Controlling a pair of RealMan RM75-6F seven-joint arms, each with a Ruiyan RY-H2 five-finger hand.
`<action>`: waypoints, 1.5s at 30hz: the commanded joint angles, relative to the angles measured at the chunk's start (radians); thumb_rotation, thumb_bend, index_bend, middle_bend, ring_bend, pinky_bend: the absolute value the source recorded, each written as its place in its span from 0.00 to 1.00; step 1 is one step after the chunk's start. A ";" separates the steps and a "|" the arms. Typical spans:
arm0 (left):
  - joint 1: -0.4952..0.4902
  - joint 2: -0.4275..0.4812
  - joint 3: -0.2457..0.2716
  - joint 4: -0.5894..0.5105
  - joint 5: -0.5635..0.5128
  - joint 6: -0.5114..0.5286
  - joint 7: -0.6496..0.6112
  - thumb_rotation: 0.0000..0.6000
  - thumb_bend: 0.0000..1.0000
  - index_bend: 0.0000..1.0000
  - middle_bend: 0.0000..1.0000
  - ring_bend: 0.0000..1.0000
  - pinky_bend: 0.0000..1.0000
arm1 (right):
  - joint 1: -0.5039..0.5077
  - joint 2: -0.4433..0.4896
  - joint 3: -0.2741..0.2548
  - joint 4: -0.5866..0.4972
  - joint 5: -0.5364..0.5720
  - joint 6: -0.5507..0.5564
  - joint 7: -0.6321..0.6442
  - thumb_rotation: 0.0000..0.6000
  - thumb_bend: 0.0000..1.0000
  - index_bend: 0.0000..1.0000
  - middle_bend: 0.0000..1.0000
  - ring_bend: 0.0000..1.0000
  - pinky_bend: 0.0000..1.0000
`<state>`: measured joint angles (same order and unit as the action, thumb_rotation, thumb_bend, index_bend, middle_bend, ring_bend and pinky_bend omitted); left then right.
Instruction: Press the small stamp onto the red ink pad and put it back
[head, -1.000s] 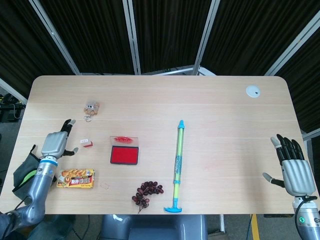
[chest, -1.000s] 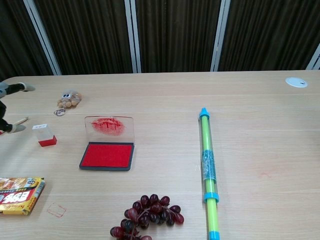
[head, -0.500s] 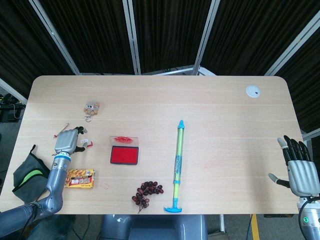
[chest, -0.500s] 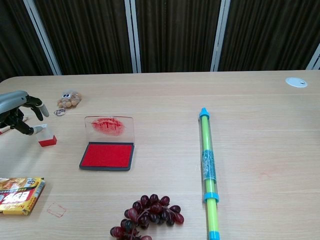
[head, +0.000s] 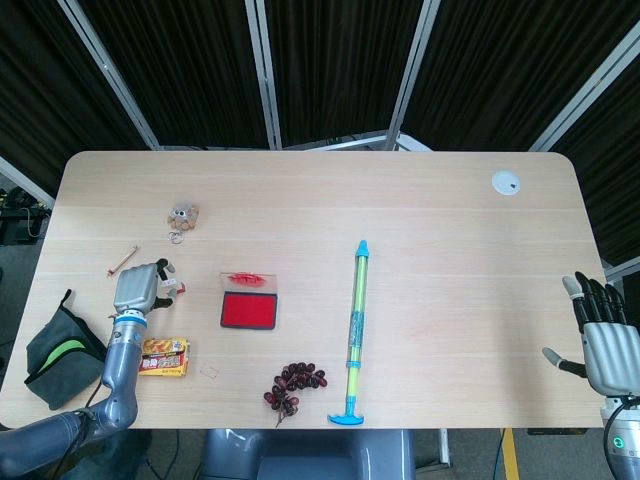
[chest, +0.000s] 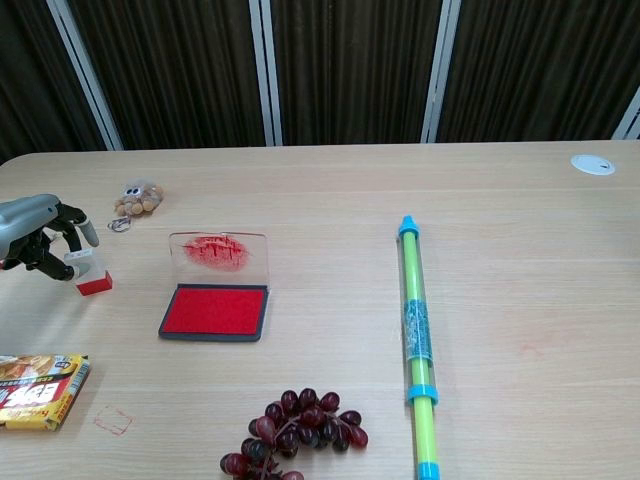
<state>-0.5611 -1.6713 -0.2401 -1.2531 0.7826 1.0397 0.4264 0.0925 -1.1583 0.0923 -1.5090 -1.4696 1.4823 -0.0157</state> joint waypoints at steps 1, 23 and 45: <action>-0.004 -0.007 -0.001 0.005 -0.008 0.008 0.014 1.00 0.32 0.36 0.45 0.75 0.82 | 0.001 -0.001 0.001 0.002 0.002 -0.003 0.001 1.00 0.00 0.00 0.00 0.00 0.00; -0.002 0.054 -0.008 -0.101 0.052 0.012 -0.027 1.00 0.33 0.53 0.57 0.74 0.82 | 0.007 -0.005 0.006 0.012 0.016 -0.018 0.005 1.00 0.00 0.00 0.00 0.00 0.00; -0.111 0.235 0.122 -0.190 0.663 -0.263 -0.523 1.00 0.35 0.56 0.58 0.74 0.82 | 0.010 -0.011 0.009 0.014 0.033 -0.031 -0.013 1.00 0.00 0.00 0.00 0.00 0.00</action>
<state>-0.6522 -1.4231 -0.1336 -1.4692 1.4195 0.7783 -0.0763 0.1023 -1.1695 0.1009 -1.4950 -1.4367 1.4515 -0.0287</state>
